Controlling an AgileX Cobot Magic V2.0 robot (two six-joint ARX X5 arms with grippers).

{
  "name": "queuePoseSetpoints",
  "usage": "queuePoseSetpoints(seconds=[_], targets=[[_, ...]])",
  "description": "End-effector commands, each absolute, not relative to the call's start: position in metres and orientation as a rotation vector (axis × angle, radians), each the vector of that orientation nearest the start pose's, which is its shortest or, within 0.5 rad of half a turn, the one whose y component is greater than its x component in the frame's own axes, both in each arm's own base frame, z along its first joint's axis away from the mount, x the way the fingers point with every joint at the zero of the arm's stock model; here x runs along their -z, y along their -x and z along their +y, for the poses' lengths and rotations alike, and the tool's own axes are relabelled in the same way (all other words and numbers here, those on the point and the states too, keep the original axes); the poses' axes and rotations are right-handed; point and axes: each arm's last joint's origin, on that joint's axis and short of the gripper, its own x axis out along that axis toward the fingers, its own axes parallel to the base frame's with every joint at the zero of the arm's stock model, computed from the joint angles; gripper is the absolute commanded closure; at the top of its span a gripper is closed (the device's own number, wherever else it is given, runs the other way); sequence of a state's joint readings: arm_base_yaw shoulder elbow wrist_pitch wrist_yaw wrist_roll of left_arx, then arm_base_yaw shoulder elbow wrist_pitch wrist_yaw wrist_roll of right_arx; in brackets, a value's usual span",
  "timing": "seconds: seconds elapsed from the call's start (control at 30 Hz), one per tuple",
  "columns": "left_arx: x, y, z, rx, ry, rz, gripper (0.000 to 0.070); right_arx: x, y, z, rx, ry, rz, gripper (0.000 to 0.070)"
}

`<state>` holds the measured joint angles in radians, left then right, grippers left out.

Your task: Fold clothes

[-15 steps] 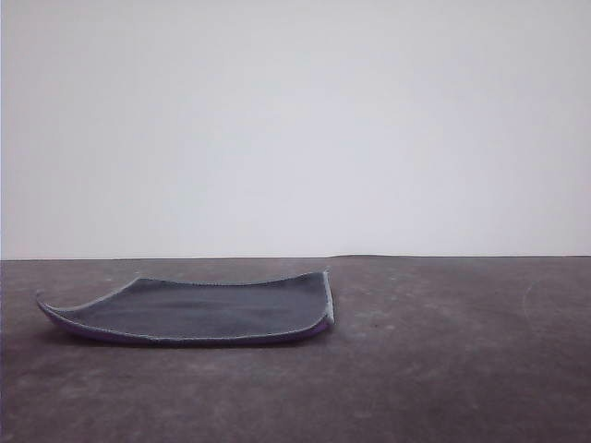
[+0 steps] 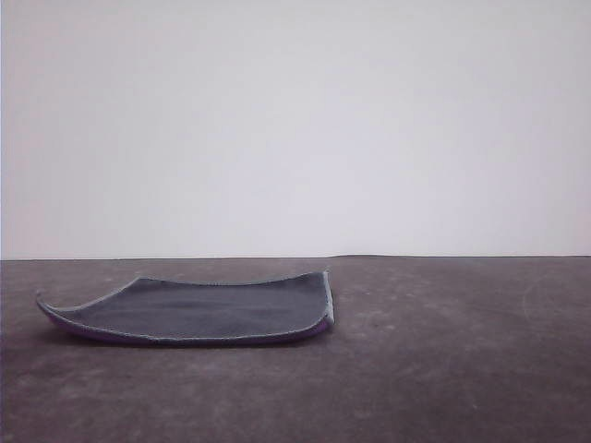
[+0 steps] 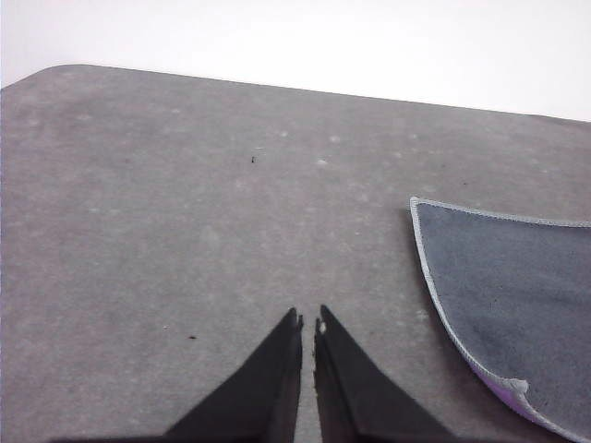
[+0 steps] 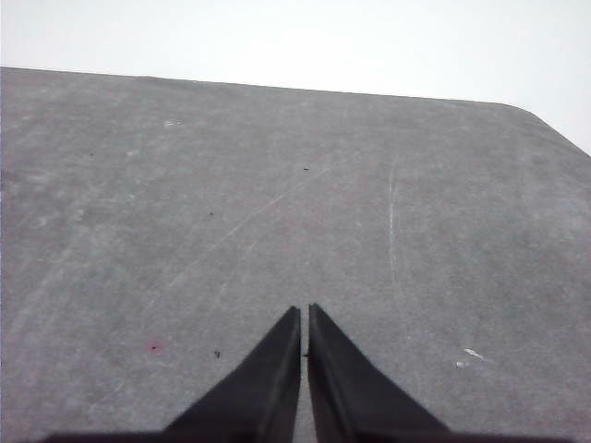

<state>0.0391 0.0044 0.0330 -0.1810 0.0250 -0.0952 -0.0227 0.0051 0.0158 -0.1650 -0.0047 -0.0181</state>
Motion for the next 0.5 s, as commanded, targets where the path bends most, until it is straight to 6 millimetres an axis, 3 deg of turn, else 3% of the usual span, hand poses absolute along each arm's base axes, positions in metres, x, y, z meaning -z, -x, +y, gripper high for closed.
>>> queuePoseSetpoints(seconds=[0.0, 0.47], targets=[[-0.1496, -0.0956, 0.0031, -0.023, 0.104, 0.177, 0.0683, -0.1524, -0.0961, -0.0022, 0.021, 0.005, 0.147, 0.0692], [-0.1516, -0.0957, 0.0027, -0.014, 0.150, 0.162, 0.0683, -0.1537, -0.0961, -0.0005, -0.028, -0.082, 0.139, 0.0693]])
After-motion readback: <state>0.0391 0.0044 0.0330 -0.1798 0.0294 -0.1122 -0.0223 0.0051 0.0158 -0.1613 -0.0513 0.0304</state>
